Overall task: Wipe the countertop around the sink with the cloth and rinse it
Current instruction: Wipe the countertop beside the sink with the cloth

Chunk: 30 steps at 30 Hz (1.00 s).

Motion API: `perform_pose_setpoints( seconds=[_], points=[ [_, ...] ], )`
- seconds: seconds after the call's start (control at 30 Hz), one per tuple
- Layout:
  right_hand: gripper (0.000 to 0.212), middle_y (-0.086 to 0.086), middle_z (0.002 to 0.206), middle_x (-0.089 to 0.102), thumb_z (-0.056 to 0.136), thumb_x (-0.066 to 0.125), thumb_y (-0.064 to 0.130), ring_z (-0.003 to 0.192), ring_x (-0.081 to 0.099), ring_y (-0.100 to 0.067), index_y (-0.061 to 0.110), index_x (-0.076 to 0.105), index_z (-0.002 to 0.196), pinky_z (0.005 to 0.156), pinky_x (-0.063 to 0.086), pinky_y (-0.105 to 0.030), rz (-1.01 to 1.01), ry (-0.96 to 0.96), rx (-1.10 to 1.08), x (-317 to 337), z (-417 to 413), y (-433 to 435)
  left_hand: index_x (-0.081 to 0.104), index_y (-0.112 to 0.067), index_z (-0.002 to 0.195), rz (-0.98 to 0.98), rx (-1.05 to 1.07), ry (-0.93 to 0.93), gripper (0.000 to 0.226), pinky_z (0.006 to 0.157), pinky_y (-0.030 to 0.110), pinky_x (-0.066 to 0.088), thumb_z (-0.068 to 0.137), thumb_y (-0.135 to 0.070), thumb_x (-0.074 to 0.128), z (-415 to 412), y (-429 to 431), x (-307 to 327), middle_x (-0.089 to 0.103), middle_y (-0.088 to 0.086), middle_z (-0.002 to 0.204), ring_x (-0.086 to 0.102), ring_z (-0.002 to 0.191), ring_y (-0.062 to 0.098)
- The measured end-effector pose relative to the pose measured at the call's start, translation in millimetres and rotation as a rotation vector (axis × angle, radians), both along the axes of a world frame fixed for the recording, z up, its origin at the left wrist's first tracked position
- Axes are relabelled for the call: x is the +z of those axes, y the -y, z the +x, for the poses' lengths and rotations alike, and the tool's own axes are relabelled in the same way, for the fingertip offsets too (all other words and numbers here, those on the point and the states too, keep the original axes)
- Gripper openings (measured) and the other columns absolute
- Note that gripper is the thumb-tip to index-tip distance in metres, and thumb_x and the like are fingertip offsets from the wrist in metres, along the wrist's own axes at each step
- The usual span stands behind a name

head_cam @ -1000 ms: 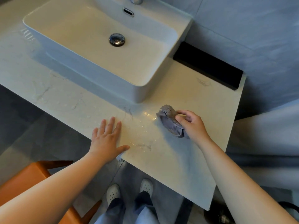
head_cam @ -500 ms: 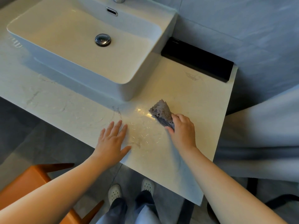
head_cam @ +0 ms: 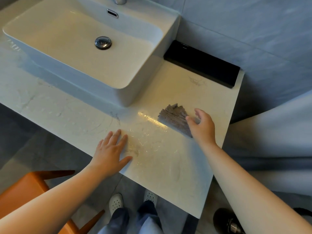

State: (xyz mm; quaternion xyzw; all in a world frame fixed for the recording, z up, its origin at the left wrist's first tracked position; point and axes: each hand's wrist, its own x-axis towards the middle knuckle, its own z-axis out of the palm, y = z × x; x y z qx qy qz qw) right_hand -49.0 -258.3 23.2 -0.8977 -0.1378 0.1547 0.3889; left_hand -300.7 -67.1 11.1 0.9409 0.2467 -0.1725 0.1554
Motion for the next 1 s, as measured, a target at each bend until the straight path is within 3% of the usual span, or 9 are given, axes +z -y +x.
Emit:
perform_pose_setpoints(
  seconds=[0.1, 0.2, 0.3, 0.47, 0.6, 0.73, 0.9, 1.0],
  points=[
    [0.061, -0.004, 0.133, 0.051, 0.082, 0.069, 0.036, 0.123, 0.046, -0.021, 0.016, 0.048, 0.136, 0.102, 0.04, -0.039, -0.114, 0.299, 0.301, -10.2, -10.9, 1.3, 0.009, -0.026, 0.152, 0.001, 0.007, -0.006, 0.086, 0.118, 0.047, 0.009, 0.084, -0.07, 0.039, -1.3, 0.6, -2.1, -0.004, 0.001, 0.16, -0.003, 0.147, 0.029],
    [0.059, -0.008, 0.133, 0.052, 0.082, 0.07, 0.035, 0.123, 0.046, -0.028, 0.014, 0.052, 0.134, 0.099, 0.041, -0.046, -0.267, 0.409, 0.397, -25.1, -9.7, -3.1, 0.011, -0.026, 0.152, 0.013, 0.0, -0.013, 0.095, 0.117, 0.047, 0.01, 0.075, -0.08, 0.025, -2.2, -1.6, -2.6, -0.001, 0.001, 0.16, -0.001, 0.147, 0.029],
    [0.047, -0.009, 0.131, 0.054, 0.088, 0.063, 0.029, 0.119, 0.048, -0.03, 0.014, 0.055, 0.132, 0.097, 0.041, -0.044, -0.267, 0.385, 0.38, -32.1, -5.7, -12.0, 0.009, -0.028, 0.152, 0.019, -0.016, -0.023, 0.101, 0.117, 0.046, 0.009, 0.067, -0.082, 0.011, -2.6, -3.0, -2.8, -0.003, 0.0, 0.16, -0.002, 0.147, 0.028],
    [0.034, -0.006, 0.116, 0.061, 0.091, 0.061, 0.022, 0.107, 0.053, -0.024, 0.012, 0.063, 0.123, 0.086, 0.043, -0.029, -0.045, 0.304, 0.207, -28.0, -1.7, -40.8, 0.01, -0.029, 0.151, 0.022, -0.046, 0.006, 0.1, 0.116, 0.045, 0.007, 0.068, -0.084, 0.01, -7.4, -7.7, -3.9, -0.001, -0.001, 0.16, 0.0, 0.147, 0.028],
    [0.034, -0.005, 0.118, 0.06, 0.088, 0.064, 0.021, 0.11, 0.049, -0.026, 0.013, 0.065, 0.121, 0.093, 0.042, -0.04, -0.107, 0.325, 0.166, -30.8, -1.3, -62.2, 0.008, -0.03, 0.151, 0.052, -0.091, 0.004, 0.101, 0.115, 0.045, 0.006, 0.068, -0.087, 0.005, -12.1, -9.6, -7.9, -0.004, -0.001, 0.159, 0.0, 0.147, 0.029],
    [0.03, -0.005, 0.107, 0.063, 0.084, 0.068, 0.015, 0.1, 0.052, -0.026, 0.01, 0.069, 0.114, 0.089, 0.044, -0.044, -0.1, 0.309, 0.207, -34.1, -7.4, -48.0, -0.003, -0.031, 0.151, 0.092, -0.102, -0.029, 0.098, 0.117, 0.044, 0.005, 0.069, -0.083, 0.007, -11.8, -7.6, -7.6, -0.013, 0.0, 0.159, -0.005, 0.147, 0.029],
    [0.028, -0.001, 0.088, 0.059, 0.079, 0.072, 0.014, 0.085, 0.054, -0.025, 0.012, 0.073, 0.106, 0.077, 0.047, -0.038, -0.071, 0.305, 0.251, -33.8, -56.9, -14.5, -0.007, -0.031, 0.15, 0.093, -0.139, -0.047, 0.099, 0.117, 0.044, 0.002, 0.066, -0.083, 0.004, -13.6, -11.0, -5.5, -0.016, 0.0, 0.159, -0.009, 0.147, 0.028],
    [0.027, 0.001, 0.086, 0.056, 0.078, 0.073, 0.011, 0.085, 0.055, -0.024, 0.011, 0.073, 0.106, 0.076, 0.045, -0.033, -0.051, 0.246, 0.269, -32.0, -89.6, -3.8, 0.0, -0.028, 0.152, 0.035, -0.136, -0.022, 0.094, 0.117, 0.043, 0.001, 0.076, -0.081, 0.018, -14.0, -12.5, -1.6, -0.013, 0.0, 0.159, -0.009, 0.147, 0.027]
  ],
)
